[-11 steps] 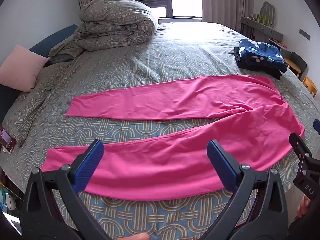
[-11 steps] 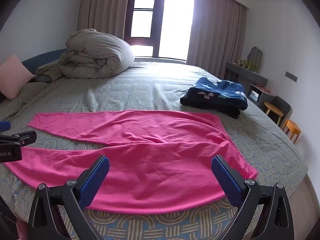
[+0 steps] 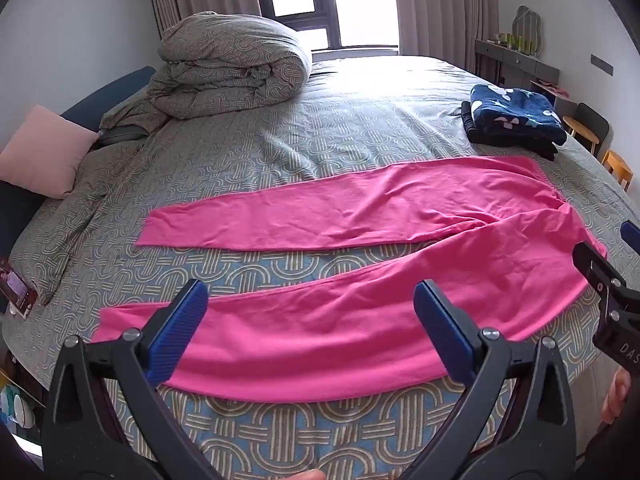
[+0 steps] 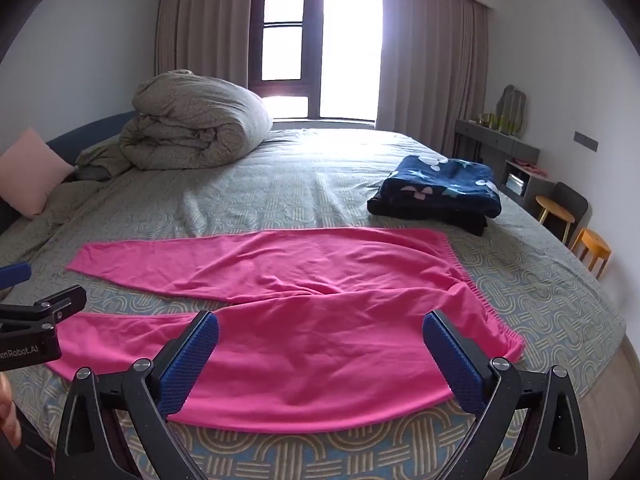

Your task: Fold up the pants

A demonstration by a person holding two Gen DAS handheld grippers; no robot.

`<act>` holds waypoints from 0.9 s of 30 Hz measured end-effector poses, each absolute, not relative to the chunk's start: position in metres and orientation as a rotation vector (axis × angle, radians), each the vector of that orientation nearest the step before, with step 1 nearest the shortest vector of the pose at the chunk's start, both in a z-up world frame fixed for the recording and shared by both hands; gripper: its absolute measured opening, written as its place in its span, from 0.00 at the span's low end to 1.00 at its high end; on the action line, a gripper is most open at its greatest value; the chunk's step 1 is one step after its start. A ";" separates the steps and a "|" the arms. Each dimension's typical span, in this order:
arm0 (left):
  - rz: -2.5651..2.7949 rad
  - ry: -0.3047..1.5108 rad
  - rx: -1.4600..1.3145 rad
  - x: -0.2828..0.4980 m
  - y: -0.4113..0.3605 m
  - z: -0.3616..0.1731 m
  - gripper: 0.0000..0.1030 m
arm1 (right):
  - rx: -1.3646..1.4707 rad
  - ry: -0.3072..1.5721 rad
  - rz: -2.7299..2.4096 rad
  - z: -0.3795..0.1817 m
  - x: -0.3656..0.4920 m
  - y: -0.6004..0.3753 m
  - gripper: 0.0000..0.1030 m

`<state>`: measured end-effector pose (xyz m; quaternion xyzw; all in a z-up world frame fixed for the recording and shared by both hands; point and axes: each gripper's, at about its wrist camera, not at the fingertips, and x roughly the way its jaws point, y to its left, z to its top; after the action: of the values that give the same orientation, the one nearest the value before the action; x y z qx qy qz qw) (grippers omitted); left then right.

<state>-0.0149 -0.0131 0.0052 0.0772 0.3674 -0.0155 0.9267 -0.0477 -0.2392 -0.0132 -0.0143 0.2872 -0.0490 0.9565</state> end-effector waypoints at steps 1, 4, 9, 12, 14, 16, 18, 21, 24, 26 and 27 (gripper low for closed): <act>-0.033 0.752 0.157 -0.016 -0.012 0.005 0.99 | -0.028 0.581 -0.099 -0.013 -0.047 -0.238 1.00; -0.032 0.748 0.156 -0.016 -0.013 0.004 0.99 | -0.027 0.581 -0.096 -0.011 -0.045 -0.236 1.00; -0.043 0.751 0.158 -0.017 -0.014 0.004 0.99 | -0.015 0.577 -0.096 -0.010 -0.044 -0.235 1.00; -0.047 0.757 0.163 -0.017 -0.016 0.003 0.99 | -0.003 0.577 -0.098 -0.009 -0.044 -0.240 1.00; -0.046 0.759 0.167 -0.017 -0.016 0.001 0.99 | 0.002 0.579 -0.102 -0.010 -0.044 -0.241 1.00; -0.042 0.762 0.171 -0.017 -0.017 0.000 0.99 | 0.007 0.584 -0.103 -0.010 -0.043 -0.242 1.00; -0.040 0.767 0.168 -0.016 -0.016 -0.001 0.99 | 0.012 0.589 -0.103 -0.012 -0.043 -0.243 1.00; -0.038 0.769 0.166 -0.016 -0.016 -0.002 0.99 | 0.014 0.598 -0.101 -0.014 -0.042 -0.244 1.00; -0.040 0.767 0.168 -0.016 -0.015 -0.002 0.99 | 0.015 0.603 -0.102 -0.016 -0.041 -0.244 1.00; -0.040 0.767 0.167 -0.016 -0.014 -0.002 0.99 | 0.013 0.602 -0.104 -0.016 -0.040 -0.244 1.00; -0.043 0.767 0.165 -0.016 -0.014 -0.002 0.99 | 0.013 0.602 -0.102 -0.016 -0.040 -0.244 1.00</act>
<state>-0.0157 -0.0141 -0.0017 0.0806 0.3736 -0.0208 0.9239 -0.0404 -0.2444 -0.0159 0.0063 0.2966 -0.0504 0.9537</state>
